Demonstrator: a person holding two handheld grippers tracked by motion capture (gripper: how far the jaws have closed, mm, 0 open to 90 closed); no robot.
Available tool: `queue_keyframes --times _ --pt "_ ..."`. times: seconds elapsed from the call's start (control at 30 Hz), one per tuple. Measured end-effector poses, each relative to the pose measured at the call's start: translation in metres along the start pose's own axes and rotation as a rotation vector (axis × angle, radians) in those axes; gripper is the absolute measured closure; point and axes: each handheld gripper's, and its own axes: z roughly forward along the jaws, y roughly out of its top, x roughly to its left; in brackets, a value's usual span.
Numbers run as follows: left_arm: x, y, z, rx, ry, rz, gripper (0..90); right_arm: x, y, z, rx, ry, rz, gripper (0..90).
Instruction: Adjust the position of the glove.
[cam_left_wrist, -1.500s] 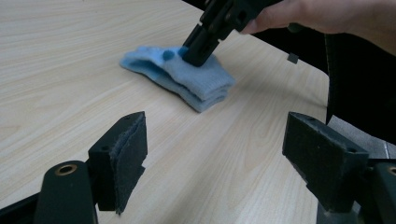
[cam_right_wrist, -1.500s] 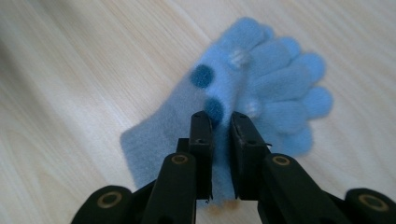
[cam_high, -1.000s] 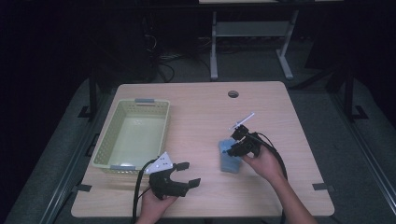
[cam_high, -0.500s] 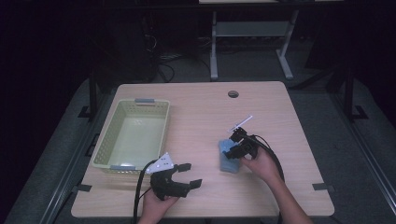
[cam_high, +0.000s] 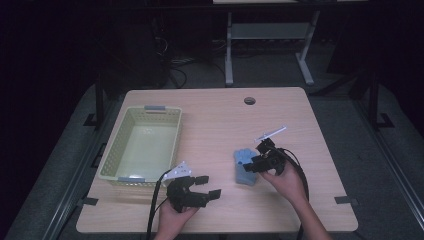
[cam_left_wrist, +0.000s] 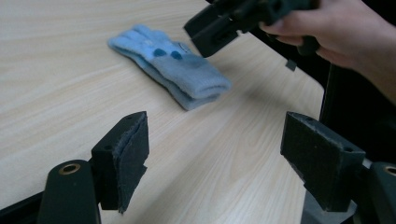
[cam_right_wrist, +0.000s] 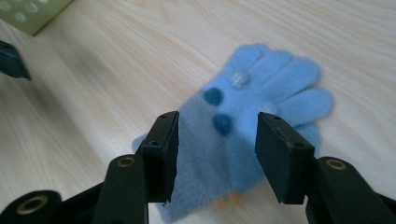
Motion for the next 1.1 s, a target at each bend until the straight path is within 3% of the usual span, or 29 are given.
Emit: queue_keyframes --times 0.03,0.27,0.3,0.37,0.5,0.53,0.6,0.63,0.8,0.97,1.1 --pt "0.001 0.007 0.003 0.002 0.001 -0.029 23.2 0.0 -0.003 -0.005 -0.006 0.0 0.018 46.2" --pt "-0.001 0.025 0.026 0.026 0.025 -0.053 24.9 -0.007 -0.015 -0.013 -0.043 0.017 0.097 41.0" --pt "-0.001 0.028 0.036 0.047 0.019 -0.089 24.9 -0.008 -0.019 -0.012 -0.041 0.003 0.114 39.7" --pt "-0.001 0.031 0.045 0.069 0.03 -0.108 25.9 -0.01 -0.022 -0.013 -0.042 0.001 0.124 39.7" --pt "0.006 0.035 0.06 0.101 0.033 -0.184 27.7 -0.011 -0.029 -0.013 -0.06 0.034 0.168 39.6" --pt "0.006 0.035 0.06 0.101 0.033 -0.184 28.8 -0.011 -0.031 -0.012 -0.062 0.037 0.169 39.6" --pt "0.011 0.036 0.067 0.11 0.009 -0.226 30.5 -0.011 -0.032 -0.011 -0.064 0.042 0.173 40.4" --pt "0.015 0.036 0.072 0.121 -0.007 -0.269 35.5 -0.011 -0.034 -0.011 -0.082 0.042 0.174 44.1" --pt "0.019 0.037 0.08 0.135 -0.005 -0.302 39.9 -0.015 -0.039 -0.005 -0.087 0.081 0.218 44.9" --pt "0.025 0.037 0.088 0.161 0.008 -0.334 43.3 -0.015 -0.042 -0.002 -0.074 0.086 0.223 45.7" --pt "0.03 0.034 0.093 0.181 -0.006 -0.372 45.4 -0.015 -0.044 0.003 -0.07 0.093 0.239 46.1"
